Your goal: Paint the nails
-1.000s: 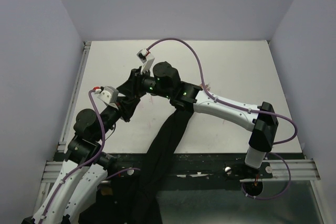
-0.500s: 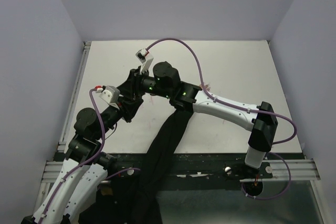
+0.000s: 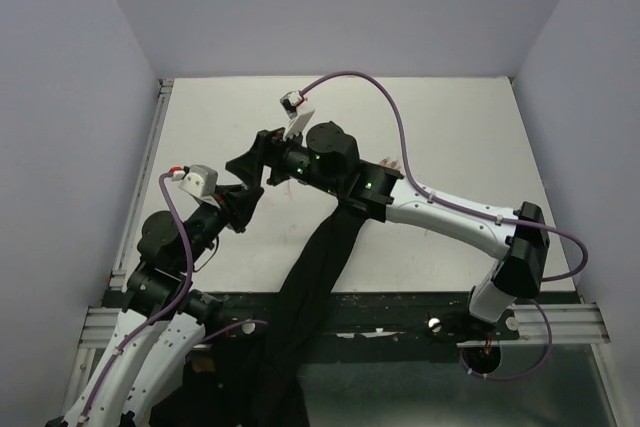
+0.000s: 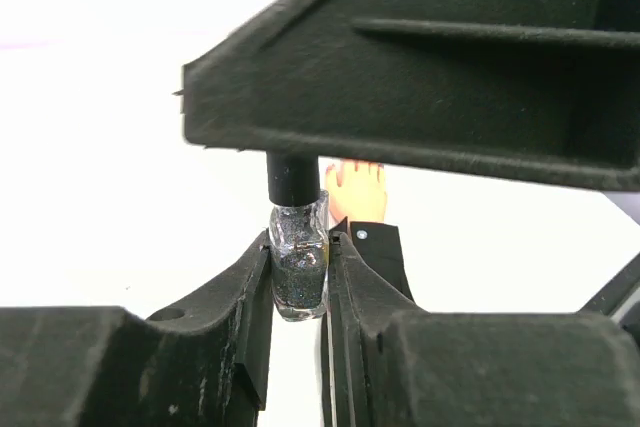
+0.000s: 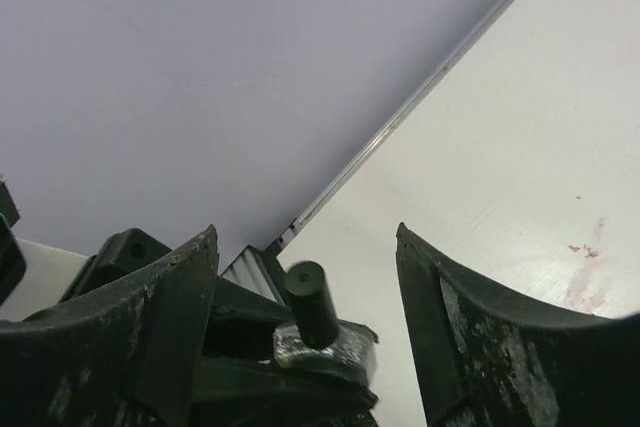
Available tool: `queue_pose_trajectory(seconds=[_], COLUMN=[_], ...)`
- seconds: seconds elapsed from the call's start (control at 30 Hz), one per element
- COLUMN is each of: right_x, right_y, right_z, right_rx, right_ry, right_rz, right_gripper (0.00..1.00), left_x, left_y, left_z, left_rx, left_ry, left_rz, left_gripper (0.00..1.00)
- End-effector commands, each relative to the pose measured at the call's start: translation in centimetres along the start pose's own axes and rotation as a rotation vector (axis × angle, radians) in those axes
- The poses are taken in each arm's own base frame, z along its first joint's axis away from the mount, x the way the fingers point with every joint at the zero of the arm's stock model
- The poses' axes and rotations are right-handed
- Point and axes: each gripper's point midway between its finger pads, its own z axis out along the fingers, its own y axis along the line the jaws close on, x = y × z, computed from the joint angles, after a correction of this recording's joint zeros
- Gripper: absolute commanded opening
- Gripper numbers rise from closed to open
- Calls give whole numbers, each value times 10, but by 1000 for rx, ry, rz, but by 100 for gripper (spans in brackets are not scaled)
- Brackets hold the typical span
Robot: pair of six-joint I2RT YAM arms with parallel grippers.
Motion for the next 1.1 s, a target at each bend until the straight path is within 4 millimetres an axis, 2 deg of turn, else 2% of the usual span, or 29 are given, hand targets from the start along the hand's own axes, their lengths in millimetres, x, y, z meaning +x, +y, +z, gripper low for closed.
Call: queue_pose_trajectory(seconds=[0.0, 0.17, 0.3, 0.73, 1.07], right_x=[-7, -2, 3, 17, 19], right_y=[-14, 0, 12, 9, 25], right_z=[-16, -18, -14, -4, -2], right_rx=[91, 14, -44, -39, -118], right_ry=[-38, -11, 11, 49, 66], right_rz=[-23, -6, 5, 21, 30], right_gripper=[79, 72, 66, 60, 55], left_x=[-14, -11, -7, -4, 1], left_y=[15, 28, 27, 27, 22], left_z=[-6, -6, -3, -1, 3], left_rx=[-97, -168, -160, -156, -127], left_ry=[-66, -52, -27, -17, 7], left_rz=[-3, -10, -17, -18, -28], left_gripper=[0, 0, 0, 0, 0])
